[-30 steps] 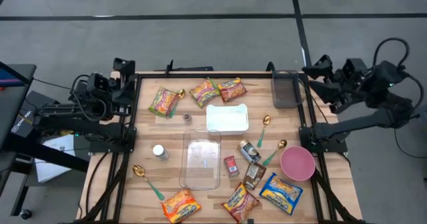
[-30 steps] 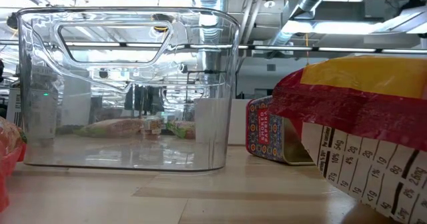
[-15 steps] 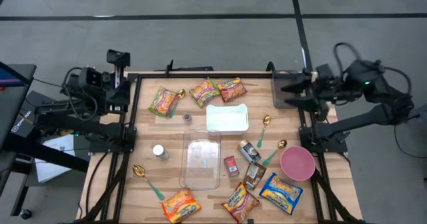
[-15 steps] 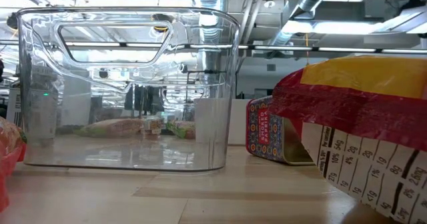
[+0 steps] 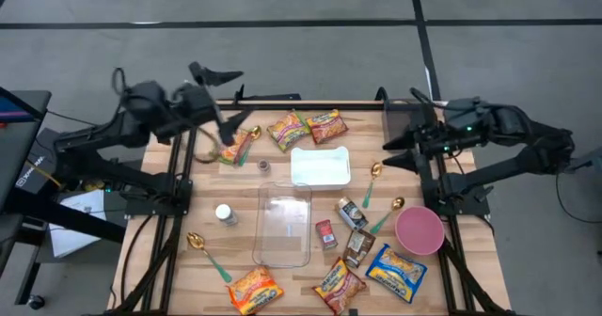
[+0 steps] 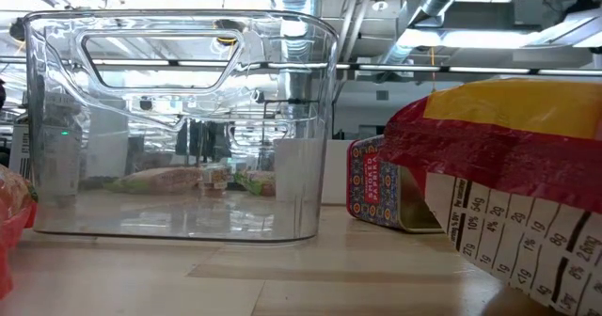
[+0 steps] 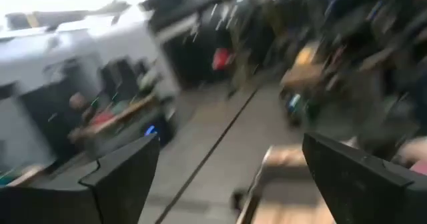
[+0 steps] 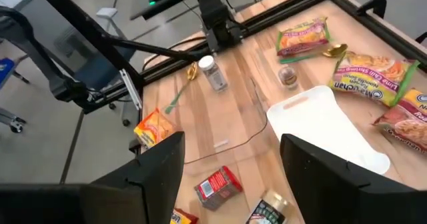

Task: Pick & Place Food Item
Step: Put the green noodle pack into the transparent bin

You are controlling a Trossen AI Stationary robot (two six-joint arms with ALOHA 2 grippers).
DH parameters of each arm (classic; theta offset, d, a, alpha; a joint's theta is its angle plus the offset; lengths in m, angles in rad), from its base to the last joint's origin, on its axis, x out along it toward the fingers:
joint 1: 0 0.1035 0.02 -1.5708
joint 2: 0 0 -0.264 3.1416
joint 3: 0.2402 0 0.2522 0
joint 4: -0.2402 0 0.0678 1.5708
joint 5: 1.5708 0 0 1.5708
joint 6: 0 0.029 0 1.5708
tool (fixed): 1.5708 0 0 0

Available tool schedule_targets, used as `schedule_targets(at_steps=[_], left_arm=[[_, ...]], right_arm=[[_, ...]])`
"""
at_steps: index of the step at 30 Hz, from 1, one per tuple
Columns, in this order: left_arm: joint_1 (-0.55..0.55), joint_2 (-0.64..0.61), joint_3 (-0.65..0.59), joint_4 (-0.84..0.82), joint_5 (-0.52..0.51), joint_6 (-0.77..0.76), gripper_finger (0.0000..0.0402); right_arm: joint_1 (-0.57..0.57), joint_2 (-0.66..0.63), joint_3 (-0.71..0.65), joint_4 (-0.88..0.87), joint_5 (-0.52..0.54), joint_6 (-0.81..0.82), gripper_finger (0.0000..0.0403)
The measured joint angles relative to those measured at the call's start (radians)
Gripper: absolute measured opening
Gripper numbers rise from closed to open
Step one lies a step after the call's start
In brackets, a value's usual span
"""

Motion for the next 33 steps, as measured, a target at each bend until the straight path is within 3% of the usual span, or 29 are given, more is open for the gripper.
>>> schedule_targets(at_steps=[8, 12, 16, 19, 26, 30, 33], left_arm=[[-0.026, 0.070, 0.000, -0.230, -0.362, -0.030, 0.0352], [-0.026, 0.091, 0.000, -0.328, -0.459, -0.167, 0.0348], [-0.014, 0.098, 0.001, -0.438, -0.500, -0.413, 0.0347], [0.004, 0.098, 0.001, -0.549, -0.451, -0.594, 0.0348], [0.111, 0.132, 0.001, -0.857, -0.171, -0.958, 0.0347], [0.193, 0.185, 0.001, -1.005, -0.016, -1.085, 0.0347], [0.249, 0.235, -0.002, -1.076, 0.045, -1.149, 0.0343]], right_arm=[[-0.003, 0.008, 0.000, 0.001, 0.001, -0.003, 0.0240], [-0.003, 0.007, 0.000, 0.005, 0.001, -0.011, 0.0240], [-0.003, 0.007, 0.000, 0.007, 0.002, -0.011, 0.0240], [-0.003, 0.007, 0.000, 0.018, 0.002, -0.011, 0.0240], [-0.003, 0.006, 0.000, 0.086, 0.001, -0.011, 0.0240], [-0.003, 0.005, 0.000, 0.127, 0.000, -0.011, 0.0240], [-0.002, 0.005, 0.000, 0.132, 0.000, -0.011, 0.0240]])
